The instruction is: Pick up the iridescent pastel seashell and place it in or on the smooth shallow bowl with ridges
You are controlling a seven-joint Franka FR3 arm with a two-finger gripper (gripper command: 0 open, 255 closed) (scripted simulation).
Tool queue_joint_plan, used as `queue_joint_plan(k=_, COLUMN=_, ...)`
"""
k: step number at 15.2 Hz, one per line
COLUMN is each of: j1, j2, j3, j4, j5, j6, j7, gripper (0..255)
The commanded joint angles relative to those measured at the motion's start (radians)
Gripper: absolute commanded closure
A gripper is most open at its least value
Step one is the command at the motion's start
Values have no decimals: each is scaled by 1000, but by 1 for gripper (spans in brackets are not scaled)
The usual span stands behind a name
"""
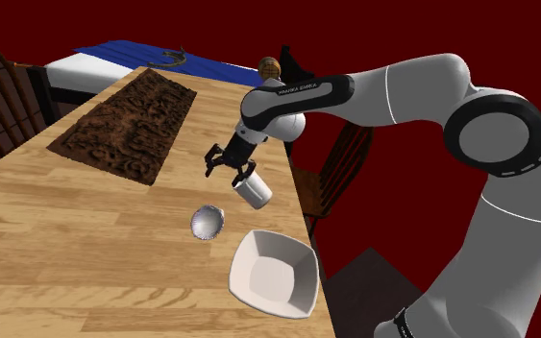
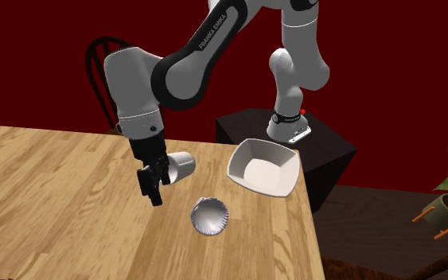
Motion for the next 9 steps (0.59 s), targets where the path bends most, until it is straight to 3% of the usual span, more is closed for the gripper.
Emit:
queue_joint_plan(k=1, j1=-3, j2=32, j3=-8, j4=-23, j5=-31, j6=-70, j7=4, gripper=0)
queue_joint_plan(k=4, j1=-18, j2=32, j3=8, j4=-23, j5=-37, j6=-68, j7=7, gripper=0)
queue_joint_plan(k=5, j1=-23, j2=18, j3=3, j4=-13, j5=-44, j6=-95, j7=12, gripper=255)
queue_joint_plan(k=9, j1=-13, j2=17, j3=4, j4=13, j5=-57, j6=-116, j7=39, gripper=255)
